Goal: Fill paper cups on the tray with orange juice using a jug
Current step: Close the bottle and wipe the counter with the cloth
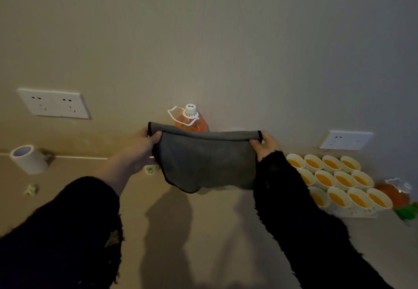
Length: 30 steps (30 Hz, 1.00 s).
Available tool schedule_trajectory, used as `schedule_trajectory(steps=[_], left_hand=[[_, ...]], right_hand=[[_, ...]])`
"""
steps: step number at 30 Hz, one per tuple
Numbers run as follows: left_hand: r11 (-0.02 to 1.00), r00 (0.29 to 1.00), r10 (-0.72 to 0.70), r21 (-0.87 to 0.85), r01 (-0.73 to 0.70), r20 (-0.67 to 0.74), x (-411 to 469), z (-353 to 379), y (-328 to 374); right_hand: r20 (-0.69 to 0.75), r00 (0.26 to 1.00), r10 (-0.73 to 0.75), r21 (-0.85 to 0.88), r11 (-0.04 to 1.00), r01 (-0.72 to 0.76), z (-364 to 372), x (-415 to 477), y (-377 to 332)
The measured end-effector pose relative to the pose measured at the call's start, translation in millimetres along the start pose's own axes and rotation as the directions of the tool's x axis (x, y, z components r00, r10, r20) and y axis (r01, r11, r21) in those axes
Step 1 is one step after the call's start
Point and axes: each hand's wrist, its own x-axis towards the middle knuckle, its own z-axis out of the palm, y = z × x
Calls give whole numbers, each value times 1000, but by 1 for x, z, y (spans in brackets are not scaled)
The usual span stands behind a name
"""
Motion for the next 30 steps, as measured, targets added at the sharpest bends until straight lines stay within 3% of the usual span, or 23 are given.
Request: schedule_trajectory(steps=[2,5,9,11,13,15,16,18,21,24,26,30], left_hand=[[968,989,100,242,-72,-108,5,6,-7],[823,956,239,557,-109,-167,10,8,-12],[670,948,251,742,-25,-194,12,11,-8],[700,956,181,713,40,-231,8,12,-3],[824,976,7,554,119,-219,4,10,3],[926,975,-210,306,223,-73,-2,5,12],[928,958,-285,256,270,22,-5,2,15],[891,924,-358,345,295,135,-7,-2,18],[779,903,-392,585,223,177,-9,1,17],[658,919,-369,737,153,138,-8,0,15],[706,929,-350,686,175,123,-6,-6,12],[918,942,-323,272,290,87,-4,-14,7]], right_hand=[[-50,997,-61,-155,987,53,4,0,1],[-87,995,-44,-289,957,17,10,-1,3],[-86,984,158,-182,968,-171,14,-2,2],[-42,970,240,-162,956,-243,12,-2,2],[49,960,277,-108,957,-270,10,-2,0],[219,927,305,106,937,-333,7,-3,1],[276,916,290,230,906,-356,4,-3,2],[324,908,265,314,876,-367,-1,-2,5],[302,933,194,42,976,-216,-2,-5,1],[243,966,86,-216,976,-32,-2,-7,-6],[194,981,21,-242,970,27,-3,-8,-6],[58,998,9,-188,982,2,-4,-8,-4]])
